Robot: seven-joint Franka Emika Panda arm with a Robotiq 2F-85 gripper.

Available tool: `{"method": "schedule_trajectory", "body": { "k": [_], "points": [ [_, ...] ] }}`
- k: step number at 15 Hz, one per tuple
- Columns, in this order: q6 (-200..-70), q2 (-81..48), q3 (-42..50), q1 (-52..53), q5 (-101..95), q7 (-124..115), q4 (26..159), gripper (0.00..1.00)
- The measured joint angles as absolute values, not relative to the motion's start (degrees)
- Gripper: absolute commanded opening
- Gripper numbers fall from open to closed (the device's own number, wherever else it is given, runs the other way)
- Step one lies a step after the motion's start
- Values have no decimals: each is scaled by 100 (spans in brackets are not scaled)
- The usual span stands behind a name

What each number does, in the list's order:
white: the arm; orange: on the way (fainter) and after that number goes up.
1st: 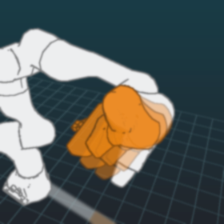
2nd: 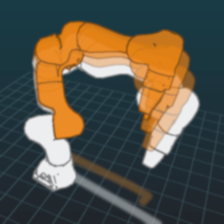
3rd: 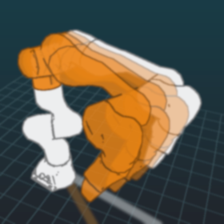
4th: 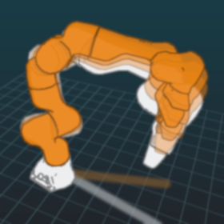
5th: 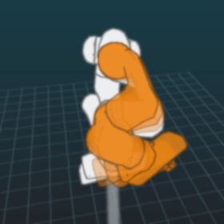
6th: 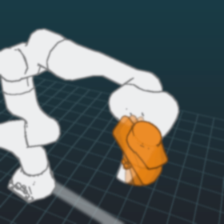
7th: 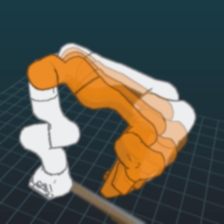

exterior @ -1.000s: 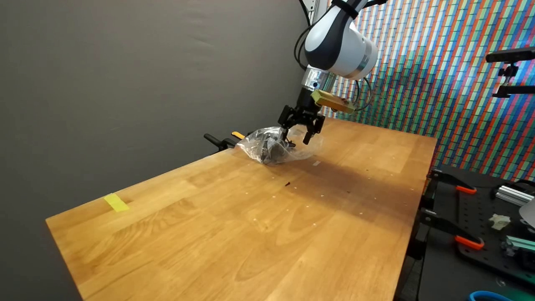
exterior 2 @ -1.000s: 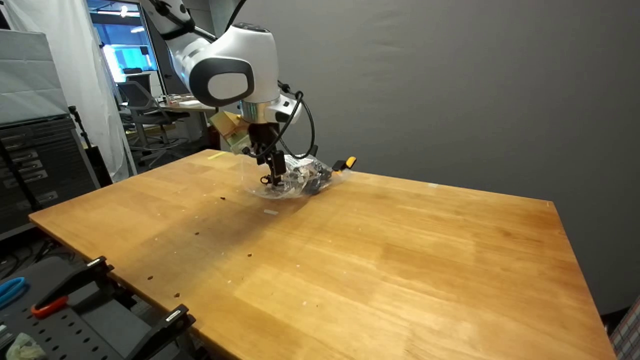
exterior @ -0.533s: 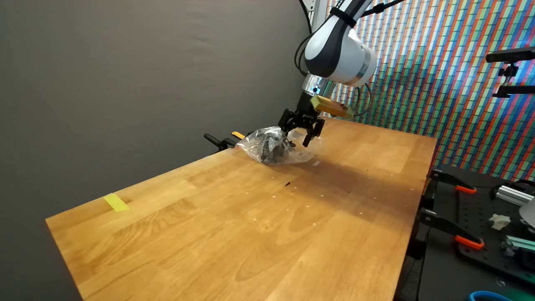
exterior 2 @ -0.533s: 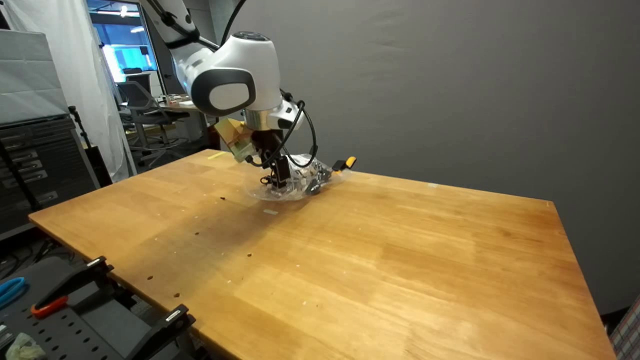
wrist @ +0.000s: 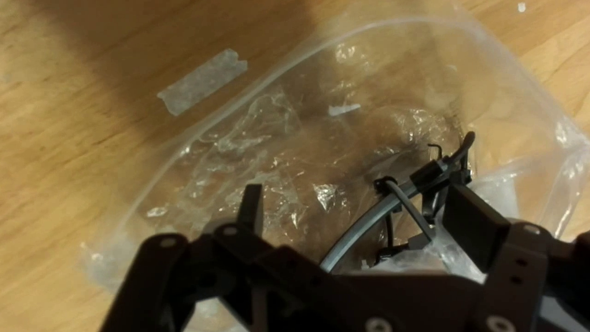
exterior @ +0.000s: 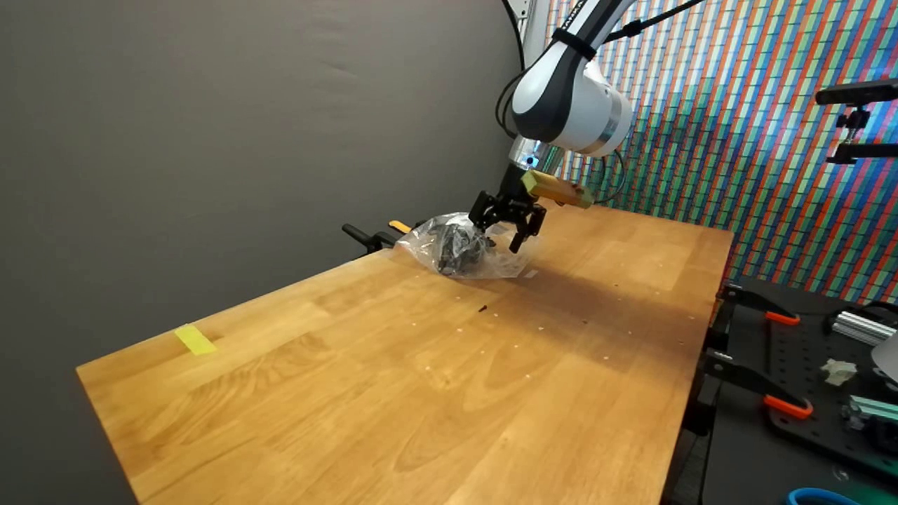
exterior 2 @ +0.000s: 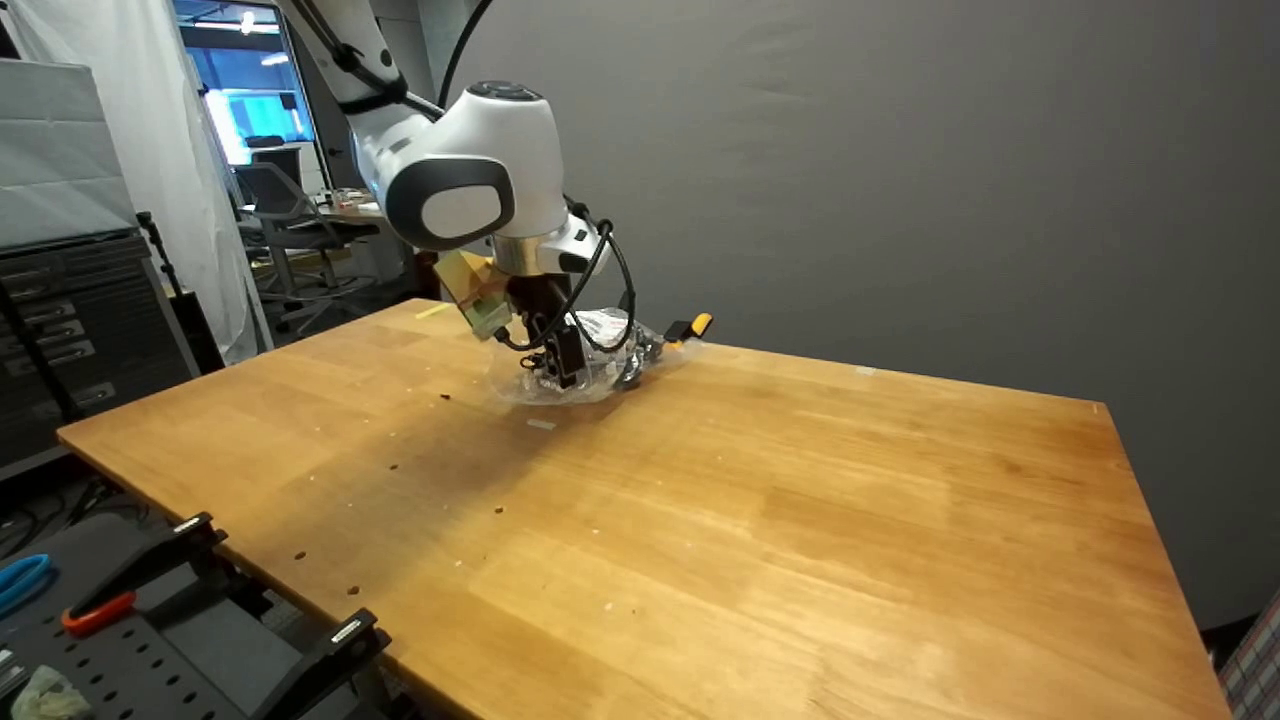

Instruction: Remove the contents from the plastic.

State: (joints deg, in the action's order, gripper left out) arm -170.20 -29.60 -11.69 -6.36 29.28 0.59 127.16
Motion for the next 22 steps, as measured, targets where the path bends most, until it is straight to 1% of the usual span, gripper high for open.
{"method": "schedule_trajectory", "body": {
  "k": [2,3,4,5,6,7,8,10,15,16,17,19,22],
  "points": [
    [-17181,-3046,-1252,-639,2872,59,12686,100],
    [-17277,-3097,-1300,-639,2832,59,12659,96],
    [-17374,-3151,-1342,-639,2777,59,12625,81],
    [-17475,-3206,-1376,-639,2707,57,12593,72],
    [-17561,-3257,-1397,-636,2615,53,12560,70],
    [-17650,-3302,-1403,-631,2520,50,12536,63],
    [-17741,-3338,-1403,-628,2434,40,12520,53],
    [-17872,-3376,-1404,-626,2273,6,12505,37],
    [-18152,-3371,-1427,-624,2034,-97,12563,4],
    [-18249,-3353,-1434,-625,2015,-103,12601,1],
    [-18333,-3338,-1435,-626,1980,-128,12643,5],
    [-18476,-3323,-1430,-625,1888,-185,12718,1],
    [-18610,-3257,-1398,-625,1753,-268,12836,1]
  ]
}}
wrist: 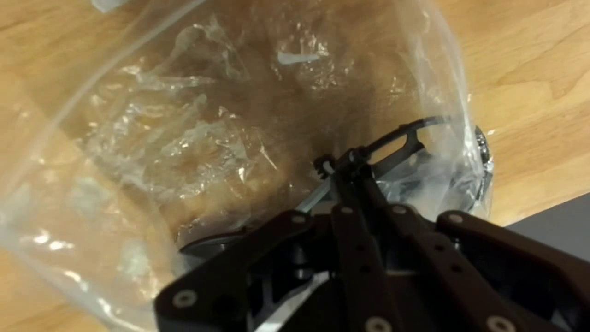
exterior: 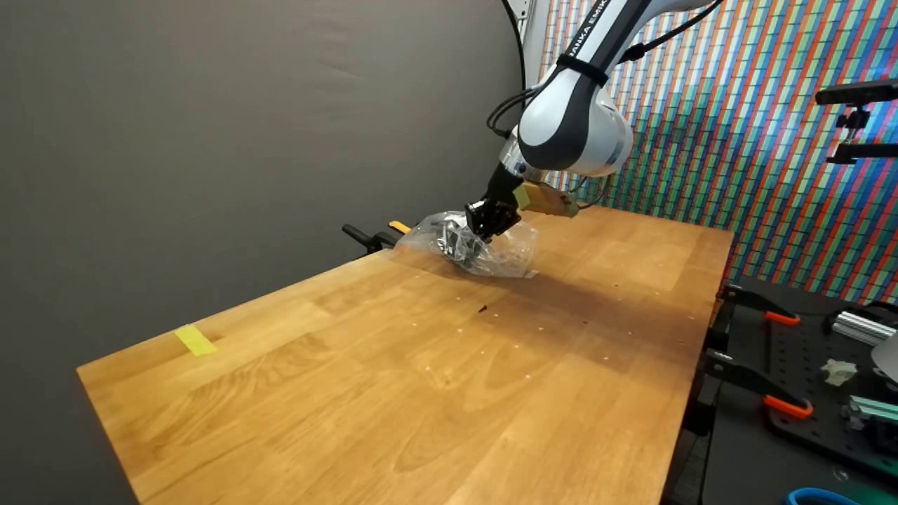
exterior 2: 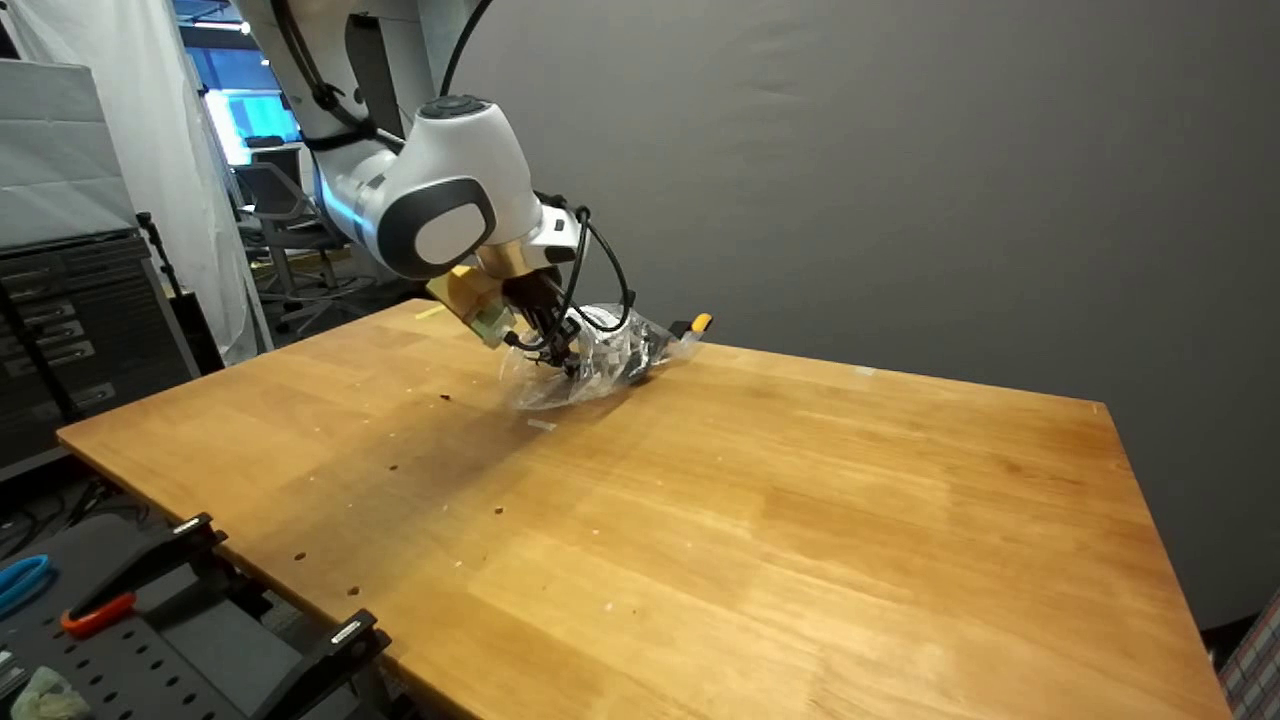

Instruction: Remove the contents from the plastic.

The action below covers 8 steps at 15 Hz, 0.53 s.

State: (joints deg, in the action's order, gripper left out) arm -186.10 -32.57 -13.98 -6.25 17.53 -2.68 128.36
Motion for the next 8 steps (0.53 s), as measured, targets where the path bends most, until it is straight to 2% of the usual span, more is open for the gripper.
{"method": "schedule_trajectory", "body": {
  "k": [8],
  "points": [
    [-18696,-2961,-855,-214,1439,-350,13187,1]
  ]
}}
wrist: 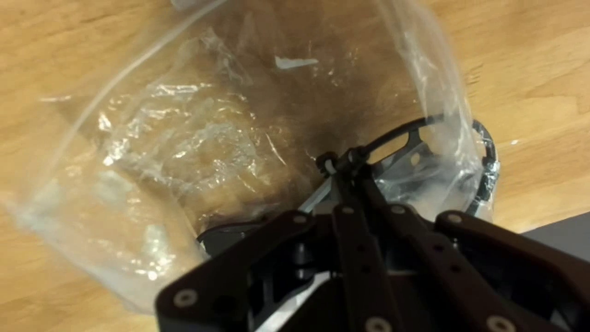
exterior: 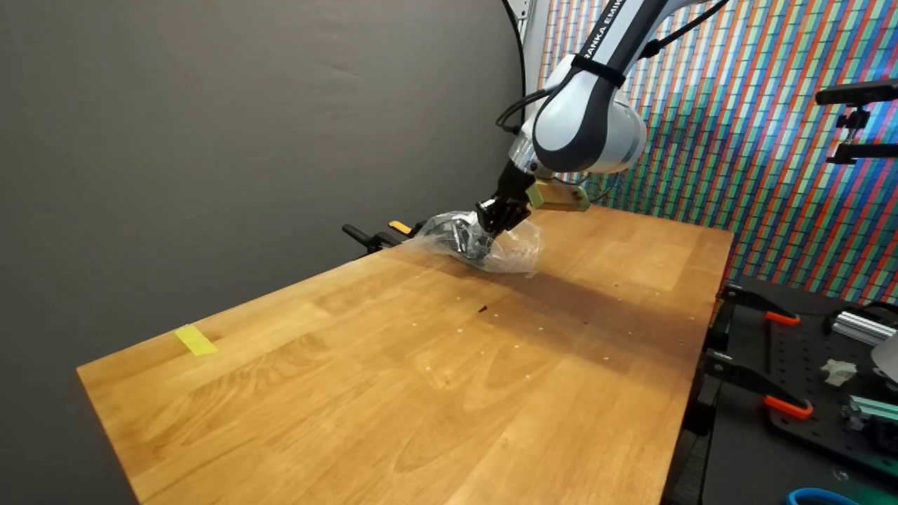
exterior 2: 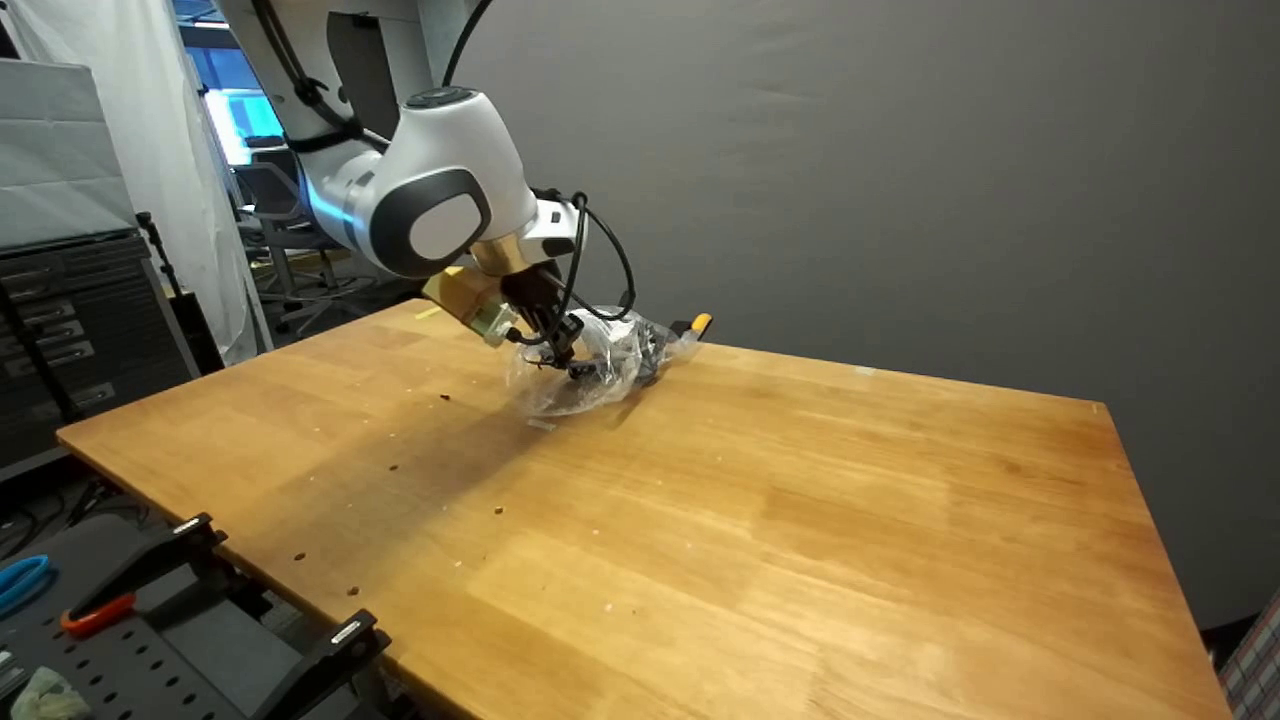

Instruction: Remove the contents from the plastic.

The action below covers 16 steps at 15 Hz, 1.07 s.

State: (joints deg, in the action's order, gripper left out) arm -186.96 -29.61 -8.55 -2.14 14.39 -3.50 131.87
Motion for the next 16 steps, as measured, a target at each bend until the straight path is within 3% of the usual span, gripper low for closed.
{"method": "schedule_trajectory", "body": {
  "k": [6,16],
  "points": [
    [-18258,-2162,177,849,1345,-387,13865,1],
    [-15244,-1602,3818,4150,-1059,-2364,13838,1]
  ]
}}
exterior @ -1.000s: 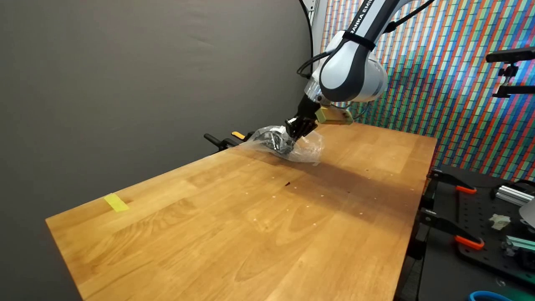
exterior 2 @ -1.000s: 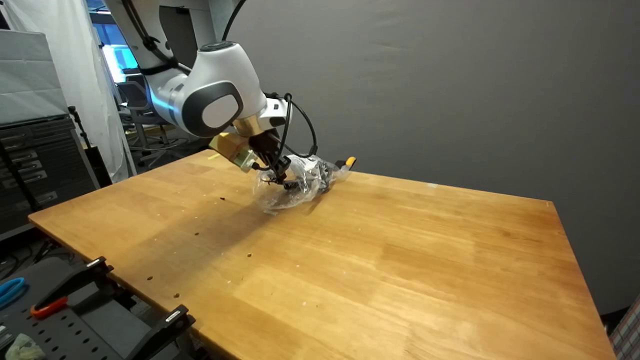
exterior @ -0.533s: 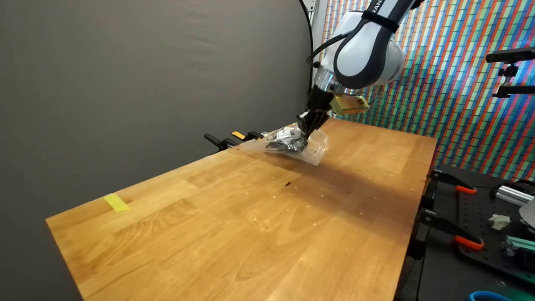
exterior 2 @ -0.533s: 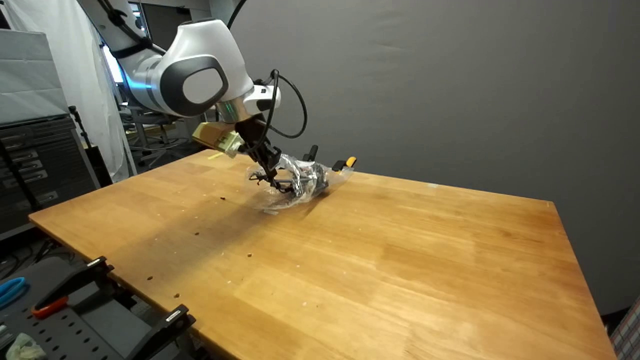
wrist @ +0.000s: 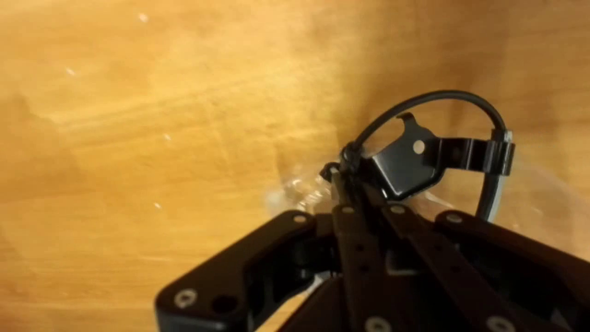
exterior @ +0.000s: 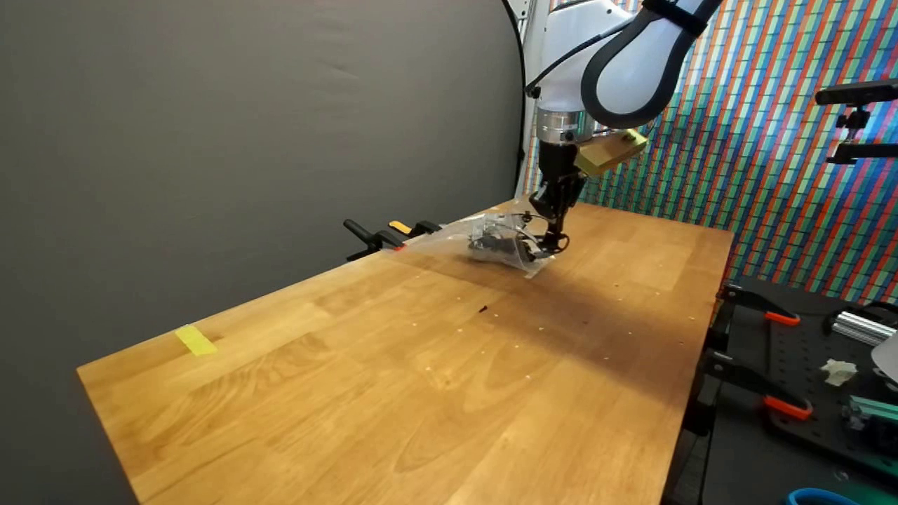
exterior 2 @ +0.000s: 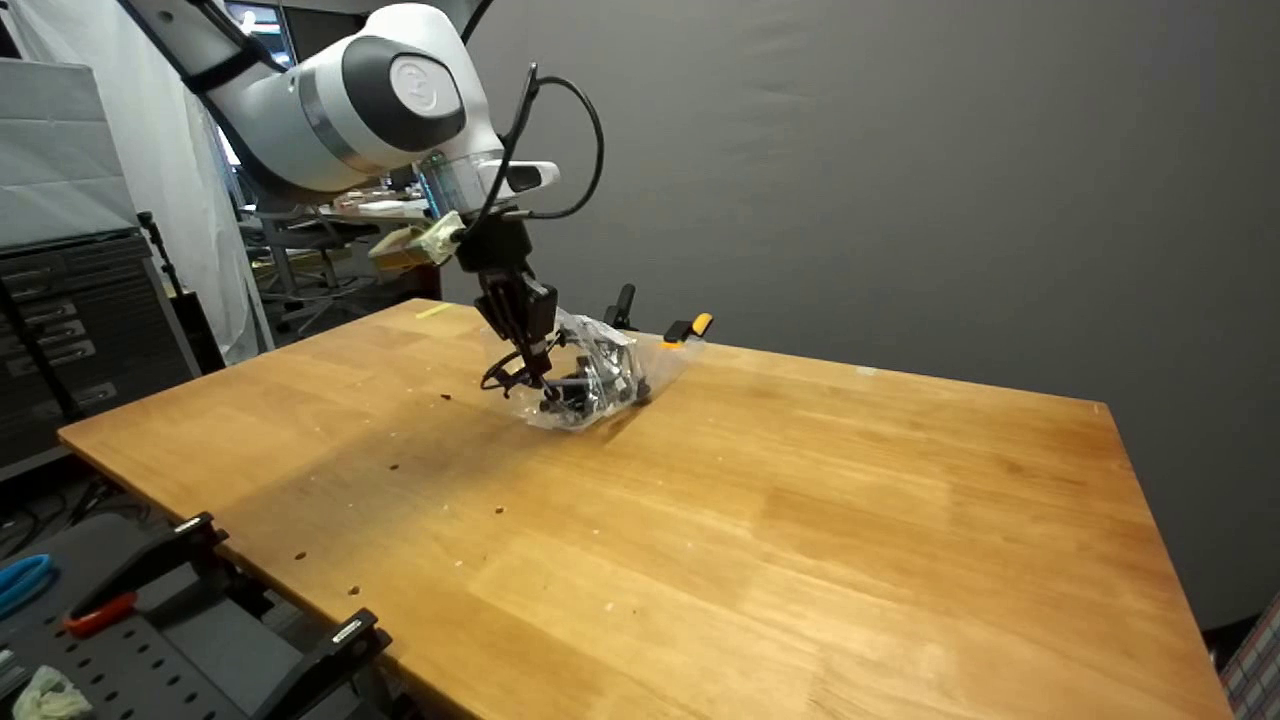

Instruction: Remove the contents from the plastic.

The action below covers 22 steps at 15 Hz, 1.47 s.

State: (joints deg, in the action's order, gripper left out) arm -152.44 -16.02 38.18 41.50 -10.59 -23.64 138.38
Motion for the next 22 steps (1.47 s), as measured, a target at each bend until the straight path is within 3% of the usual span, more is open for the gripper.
{"method": "schedule_trajectory", "body": {
  "k": [5,11,15,22],
  "points": [
    [-12990,-1231,4308,4633,-1784,-2856,13838,1],
    [-10917,-294,1999,2839,-1690,-2639,13730,1],
    [-10510,300,791,1746,-630,-1855,13577,1],
    [-10850,556,96,1089,1417,-803,13195,1]
  ]
}}
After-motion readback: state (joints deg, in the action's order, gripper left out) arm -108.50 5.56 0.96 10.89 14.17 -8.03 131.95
